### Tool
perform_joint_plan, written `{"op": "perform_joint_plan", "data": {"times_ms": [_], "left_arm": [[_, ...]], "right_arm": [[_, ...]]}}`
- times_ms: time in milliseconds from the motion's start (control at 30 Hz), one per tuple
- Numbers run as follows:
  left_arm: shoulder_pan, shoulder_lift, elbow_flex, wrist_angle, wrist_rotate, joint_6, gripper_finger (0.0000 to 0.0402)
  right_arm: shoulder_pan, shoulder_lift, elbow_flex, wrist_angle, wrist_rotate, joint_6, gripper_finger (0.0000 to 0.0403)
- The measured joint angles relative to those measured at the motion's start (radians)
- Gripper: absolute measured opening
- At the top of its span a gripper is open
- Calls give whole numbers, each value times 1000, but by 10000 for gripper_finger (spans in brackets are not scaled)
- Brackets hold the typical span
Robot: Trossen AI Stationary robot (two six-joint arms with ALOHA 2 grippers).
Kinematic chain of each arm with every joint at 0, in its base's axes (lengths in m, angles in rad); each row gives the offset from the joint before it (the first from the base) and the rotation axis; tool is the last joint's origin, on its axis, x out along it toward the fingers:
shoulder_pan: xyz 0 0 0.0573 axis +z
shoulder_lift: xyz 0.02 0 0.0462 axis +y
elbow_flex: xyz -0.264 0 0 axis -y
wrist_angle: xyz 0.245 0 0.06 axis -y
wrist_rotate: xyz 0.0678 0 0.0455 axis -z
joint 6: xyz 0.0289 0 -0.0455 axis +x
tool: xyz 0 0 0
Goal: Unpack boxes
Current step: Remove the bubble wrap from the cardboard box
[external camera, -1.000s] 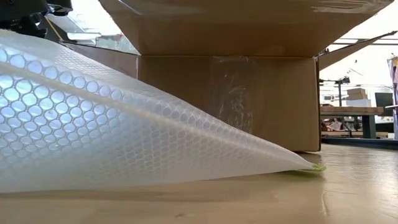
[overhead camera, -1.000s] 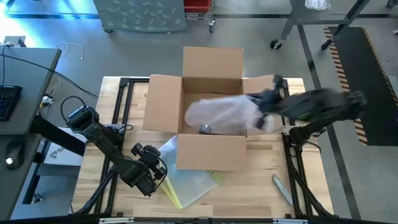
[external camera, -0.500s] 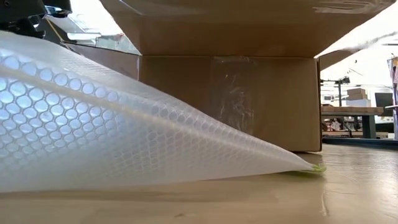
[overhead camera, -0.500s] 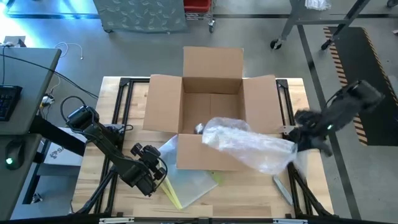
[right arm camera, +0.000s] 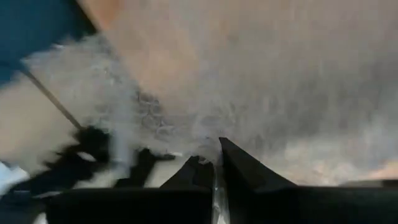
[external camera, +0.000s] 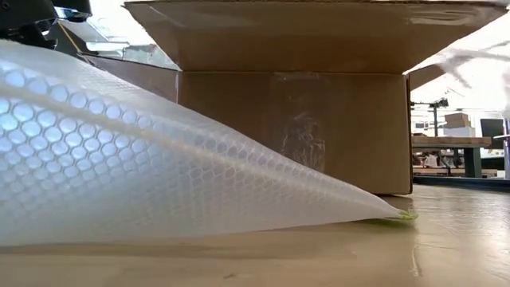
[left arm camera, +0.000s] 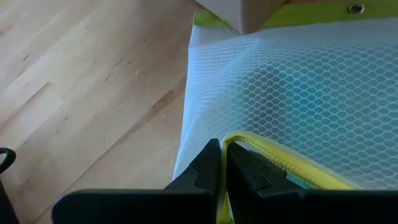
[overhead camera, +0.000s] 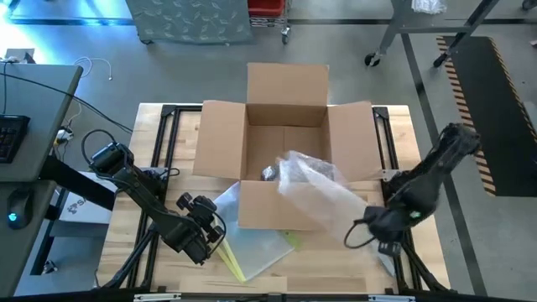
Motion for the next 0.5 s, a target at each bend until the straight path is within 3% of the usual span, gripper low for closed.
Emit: {"op": "perform_joint_plan", "data": {"times_ms": [167, 300, 433, 500], "left_arm": [[0, 0, 0, -3, -5, 18, 0], [0, 0, 0, -5, -3, 15, 0], [1, 0, 0, -6, 3, 1, 0], [2, 0, 0, -6, 8, -2, 0]], "right_arm": [[-35, 50, -225, 58, -331, -116, 26], [-87, 46, -273, 61, -566, -199, 69], [-142, 15, -151, -47, -550, -252, 97], [-158, -1, -39, -121, -475, -235, 103]]}}
